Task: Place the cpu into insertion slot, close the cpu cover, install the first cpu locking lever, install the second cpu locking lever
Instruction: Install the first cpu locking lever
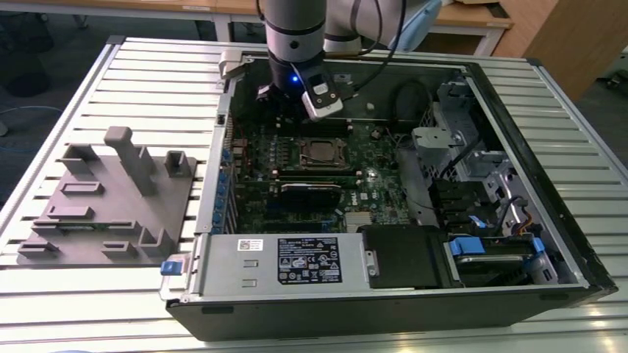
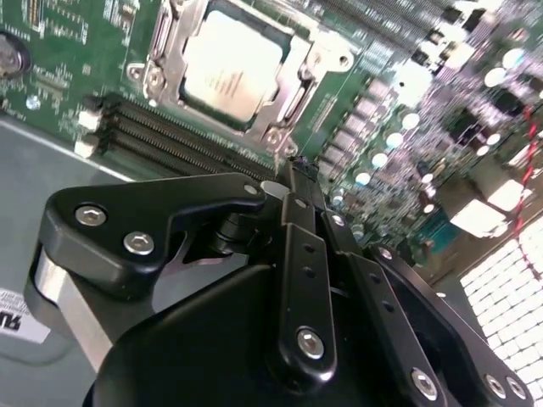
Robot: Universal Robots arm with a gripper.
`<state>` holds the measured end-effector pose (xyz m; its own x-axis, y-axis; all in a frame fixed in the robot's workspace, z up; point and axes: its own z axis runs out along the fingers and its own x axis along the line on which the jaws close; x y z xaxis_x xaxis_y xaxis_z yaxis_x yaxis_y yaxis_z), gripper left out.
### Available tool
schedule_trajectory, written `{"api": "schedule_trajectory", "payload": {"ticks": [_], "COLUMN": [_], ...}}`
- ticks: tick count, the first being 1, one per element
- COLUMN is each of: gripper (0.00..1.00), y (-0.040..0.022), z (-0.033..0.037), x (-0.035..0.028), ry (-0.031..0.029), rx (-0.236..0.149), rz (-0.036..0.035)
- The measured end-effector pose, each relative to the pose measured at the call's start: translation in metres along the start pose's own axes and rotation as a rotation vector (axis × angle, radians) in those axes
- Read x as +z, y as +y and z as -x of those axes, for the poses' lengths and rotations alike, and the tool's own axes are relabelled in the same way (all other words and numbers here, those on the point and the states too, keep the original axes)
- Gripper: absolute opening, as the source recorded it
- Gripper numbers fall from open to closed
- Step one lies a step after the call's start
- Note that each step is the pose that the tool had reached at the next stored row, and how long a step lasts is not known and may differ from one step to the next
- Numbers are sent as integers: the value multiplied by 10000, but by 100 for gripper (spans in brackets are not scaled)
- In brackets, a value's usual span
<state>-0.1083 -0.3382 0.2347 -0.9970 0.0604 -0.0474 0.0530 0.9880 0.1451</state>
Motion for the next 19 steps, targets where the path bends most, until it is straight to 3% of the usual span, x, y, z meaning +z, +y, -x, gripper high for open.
{"api": "schedule_trajectory", "payload": {"ticks": [3, 5, 19], "gripper": [10, 10, 10], "y": [-7, -13, -59], "z": [0, -1, -120], "x": [-1, -2, -14], "ry": [14, 17, -43], "rx": [13, 18, 11], "rz": [236, 311, 394]}}
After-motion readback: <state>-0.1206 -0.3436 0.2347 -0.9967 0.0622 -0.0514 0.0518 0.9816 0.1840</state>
